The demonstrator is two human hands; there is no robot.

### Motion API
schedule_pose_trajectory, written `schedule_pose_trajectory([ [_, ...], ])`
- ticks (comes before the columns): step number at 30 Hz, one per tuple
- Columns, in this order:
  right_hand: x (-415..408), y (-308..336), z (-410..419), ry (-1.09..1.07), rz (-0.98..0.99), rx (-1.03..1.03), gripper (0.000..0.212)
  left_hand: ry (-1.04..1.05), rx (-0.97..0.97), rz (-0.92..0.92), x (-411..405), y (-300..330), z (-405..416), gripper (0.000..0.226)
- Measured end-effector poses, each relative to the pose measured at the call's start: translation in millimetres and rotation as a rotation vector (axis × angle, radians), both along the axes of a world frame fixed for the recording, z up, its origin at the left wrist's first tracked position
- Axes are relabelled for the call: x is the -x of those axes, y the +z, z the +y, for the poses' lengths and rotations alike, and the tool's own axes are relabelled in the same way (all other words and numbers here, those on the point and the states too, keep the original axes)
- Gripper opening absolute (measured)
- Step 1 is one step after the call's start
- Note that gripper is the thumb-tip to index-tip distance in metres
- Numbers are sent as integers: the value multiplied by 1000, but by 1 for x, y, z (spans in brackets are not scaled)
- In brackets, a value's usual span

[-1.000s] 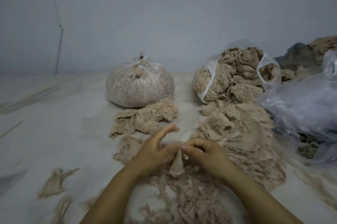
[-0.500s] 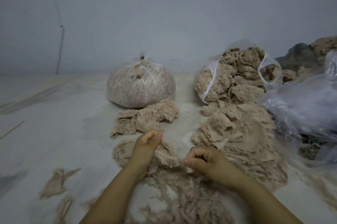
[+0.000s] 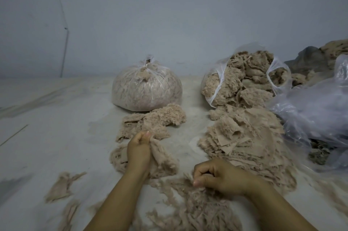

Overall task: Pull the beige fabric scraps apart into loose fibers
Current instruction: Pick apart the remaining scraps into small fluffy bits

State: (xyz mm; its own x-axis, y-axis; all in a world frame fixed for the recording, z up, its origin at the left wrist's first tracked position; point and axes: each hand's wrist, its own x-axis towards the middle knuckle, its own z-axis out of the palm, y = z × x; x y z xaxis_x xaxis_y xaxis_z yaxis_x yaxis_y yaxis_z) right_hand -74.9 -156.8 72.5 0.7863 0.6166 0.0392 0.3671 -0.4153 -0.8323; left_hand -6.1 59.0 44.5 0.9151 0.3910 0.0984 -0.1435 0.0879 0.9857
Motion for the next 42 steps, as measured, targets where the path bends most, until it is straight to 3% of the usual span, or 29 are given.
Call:
schedule_pose_trajectory([
  [5, 4, -7, -3, 81, 42, 125, 15, 270, 138, 5, -8, 7, 23, 24],
  [7, 2, -10, -8, 46, 17, 143, 16, 315, 63, -59, -6, 12, 29, 27],
  [10, -6, -6, -1, -52, -90, 83, 20, 69, -116, -147, 10, 18, -3, 29],
  [12, -10, -8, 6, -169, -169, 15, 44, -90, -198, -172, 19, 21, -20, 28],
  [14, -10, -9, 11, -318, -87, -139, 57, -174, -190, -186, 23, 22, -22, 27],
  [17, -14, -7, 25, -333, 8, -180, 75, -293, -190, -171, 32, 21, -24, 34],
  [18, -17, -7, 32, -334, -5, -192, 73, -334, -199, -150, 36, 22, -27, 37],
  [21, -25, -4, 52, -485, -99, -324, 14, -430, -232, -126, 43, 23, -31, 52],
  [22, -28, -5, 55, -541, -109, -372, 10, -441, -267, -119, 45, 23, -31, 54],
  [26, -34, -6, 56, -723, -180, -404, 33, -444, -348, -106, 44, 19, -34, 28],
  [29, -36, -3, 49, -844, -112, -481, 37, -380, -235, -97, 41, 16, -35, 19],
  [30, -35, -2, 45, -796, -48, -480, 38, -370, -175, -94, 41, 15, -33, 17],
  [34, -26, -11, 49, -452, 105, -330, 17, -443, -28, -75, 41, 13, -29, 26],
  [35, -25, -12, 50, -462, 114, -383, 11, -439, -40, -86, 40, 12, -30, 28],
  [38, -27, -19, 47, -639, 189, -584, 40, -387, -74, -112, 39, 10, -32, 24],
  [42, -24, -19, 46, -770, 256, -672, 43, -385, -107, -102, 39, 5, -36, 28],
])
